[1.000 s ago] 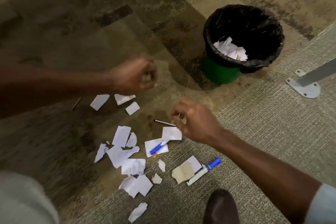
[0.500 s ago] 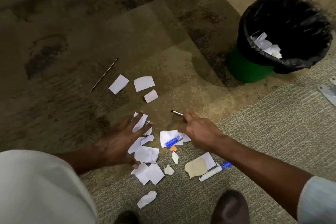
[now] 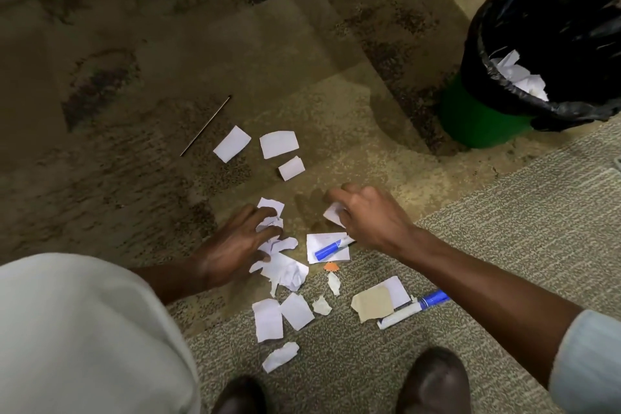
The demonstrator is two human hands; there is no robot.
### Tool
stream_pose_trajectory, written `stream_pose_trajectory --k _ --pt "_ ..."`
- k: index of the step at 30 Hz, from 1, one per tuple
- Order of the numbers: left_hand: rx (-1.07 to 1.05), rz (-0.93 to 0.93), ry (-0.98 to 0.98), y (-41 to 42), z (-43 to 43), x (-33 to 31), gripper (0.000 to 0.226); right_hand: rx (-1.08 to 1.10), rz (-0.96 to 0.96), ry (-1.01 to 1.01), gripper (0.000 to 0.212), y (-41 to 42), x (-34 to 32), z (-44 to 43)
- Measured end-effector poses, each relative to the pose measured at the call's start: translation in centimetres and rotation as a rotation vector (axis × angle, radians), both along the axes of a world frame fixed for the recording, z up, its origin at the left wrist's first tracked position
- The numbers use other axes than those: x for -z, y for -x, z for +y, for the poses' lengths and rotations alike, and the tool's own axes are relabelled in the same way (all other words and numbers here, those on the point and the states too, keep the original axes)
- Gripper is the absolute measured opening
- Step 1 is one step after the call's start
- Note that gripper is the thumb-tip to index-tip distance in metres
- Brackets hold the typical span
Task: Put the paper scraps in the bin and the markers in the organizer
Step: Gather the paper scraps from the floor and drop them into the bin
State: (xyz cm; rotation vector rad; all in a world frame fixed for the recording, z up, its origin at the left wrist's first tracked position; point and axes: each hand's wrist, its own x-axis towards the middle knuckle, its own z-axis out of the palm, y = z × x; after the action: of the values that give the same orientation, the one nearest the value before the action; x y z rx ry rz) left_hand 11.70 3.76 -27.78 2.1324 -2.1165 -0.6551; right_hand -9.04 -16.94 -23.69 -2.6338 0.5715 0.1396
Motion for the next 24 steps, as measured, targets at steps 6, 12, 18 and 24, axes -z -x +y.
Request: stream_pose_trajectory --k 6,12,18,24 --pt "-0.036 0.013 -0.002 0.1 -0.1 -0.5 0.055 -0.199 0.01 0.162 0.034 -0.7 2.6 2.8" --pt "-0.146 0.069 -0.029 -0.2 -0.4 -0.7 0.053 -0.227 0.087 0.173 0.03 -0.6 4.5 4.5" --pt "-0.199 0.07 0.011 -0.9 -1.2 -0.3 0.072 -0.162 0.115 0.148 0.048 -1.0 4.2 5.1" --pt "-0.244 -0.071 0.067 -0.3 -2.1 0.7 0.093 -0.064 0.003 -0.002 0.017 -0.2 3.2 4.0"
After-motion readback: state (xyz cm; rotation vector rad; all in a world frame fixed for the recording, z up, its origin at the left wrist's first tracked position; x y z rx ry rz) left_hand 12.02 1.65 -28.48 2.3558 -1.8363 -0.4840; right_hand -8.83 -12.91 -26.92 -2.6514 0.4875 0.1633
